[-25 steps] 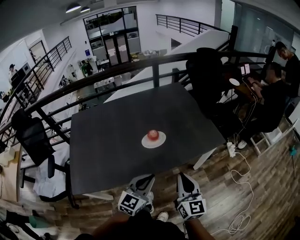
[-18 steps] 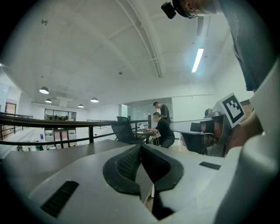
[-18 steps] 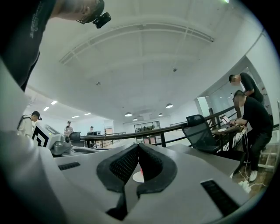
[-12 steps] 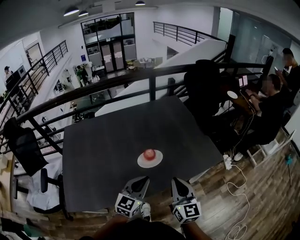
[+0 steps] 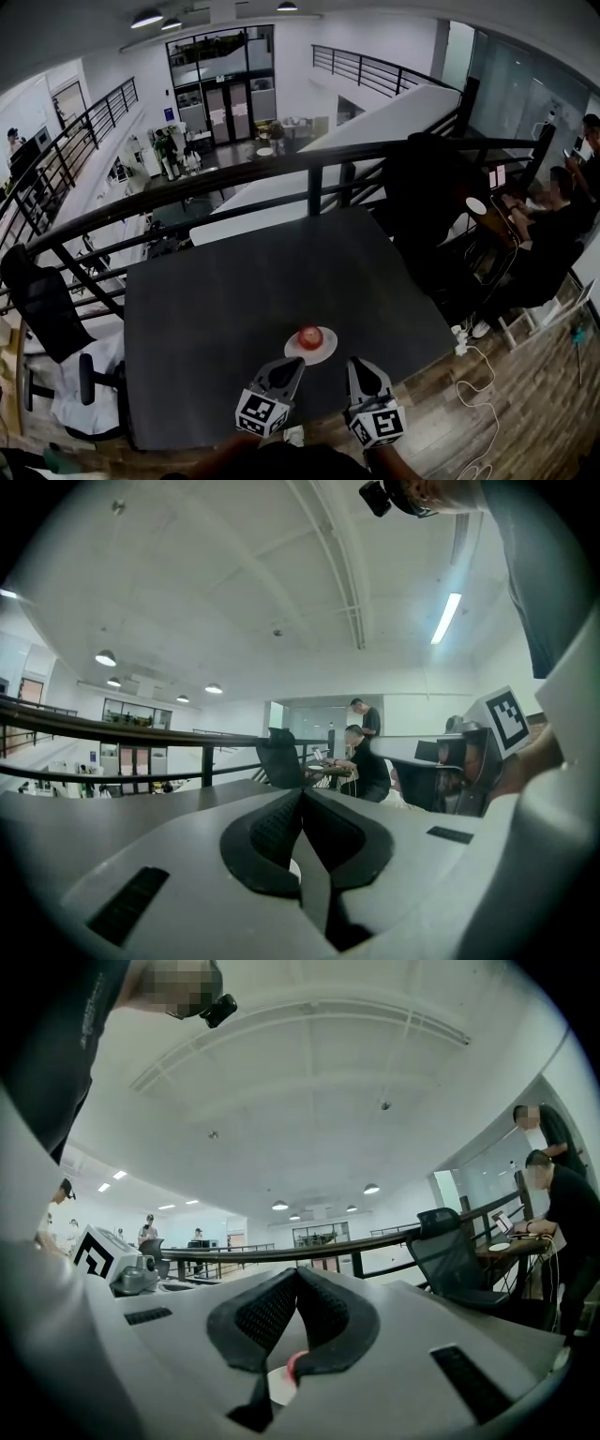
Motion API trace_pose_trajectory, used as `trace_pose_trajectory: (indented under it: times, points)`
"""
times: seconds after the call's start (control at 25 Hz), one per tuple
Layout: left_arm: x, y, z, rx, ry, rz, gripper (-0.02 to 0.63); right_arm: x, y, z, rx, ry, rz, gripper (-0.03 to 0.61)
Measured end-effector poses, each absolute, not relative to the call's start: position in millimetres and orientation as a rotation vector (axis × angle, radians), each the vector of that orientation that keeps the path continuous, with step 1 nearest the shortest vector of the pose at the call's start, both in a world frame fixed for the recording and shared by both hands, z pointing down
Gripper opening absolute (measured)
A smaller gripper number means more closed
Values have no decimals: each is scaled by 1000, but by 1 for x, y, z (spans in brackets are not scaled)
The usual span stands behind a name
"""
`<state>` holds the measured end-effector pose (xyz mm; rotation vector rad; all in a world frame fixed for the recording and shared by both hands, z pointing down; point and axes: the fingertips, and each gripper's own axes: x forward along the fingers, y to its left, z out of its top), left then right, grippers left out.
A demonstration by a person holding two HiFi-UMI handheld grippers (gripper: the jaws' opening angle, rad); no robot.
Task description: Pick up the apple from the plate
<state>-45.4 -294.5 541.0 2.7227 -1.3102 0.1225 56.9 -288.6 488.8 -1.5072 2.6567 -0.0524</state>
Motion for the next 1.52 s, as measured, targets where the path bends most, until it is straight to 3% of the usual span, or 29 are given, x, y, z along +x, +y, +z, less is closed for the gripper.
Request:
trace_pose_trajectory:
  times: [0.88, 1.36, 1.4, 1.48, 1.52]
  points:
    - [-44, -386, 578, 2564, -1497, 199, 23, 78, -384, 521, -1474, 2829, 137, 23]
    - [-28, -393, 642, 2545, -1471, 412, 23, 84, -399, 553, -1428, 2898, 13, 23]
    - [-27, -394, 646, 2548, -1466, 426, 28, 86, -399, 560, -1438, 2917, -3, 23]
    - [-25, -398, 653, 2553, -1456, 454, 136, 89, -401, 566, -1446, 2929, -4, 23]
    - [-24, -400, 657, 2552, -1458, 472, 152, 89, -403, 566, -1448, 2924, -3, 23]
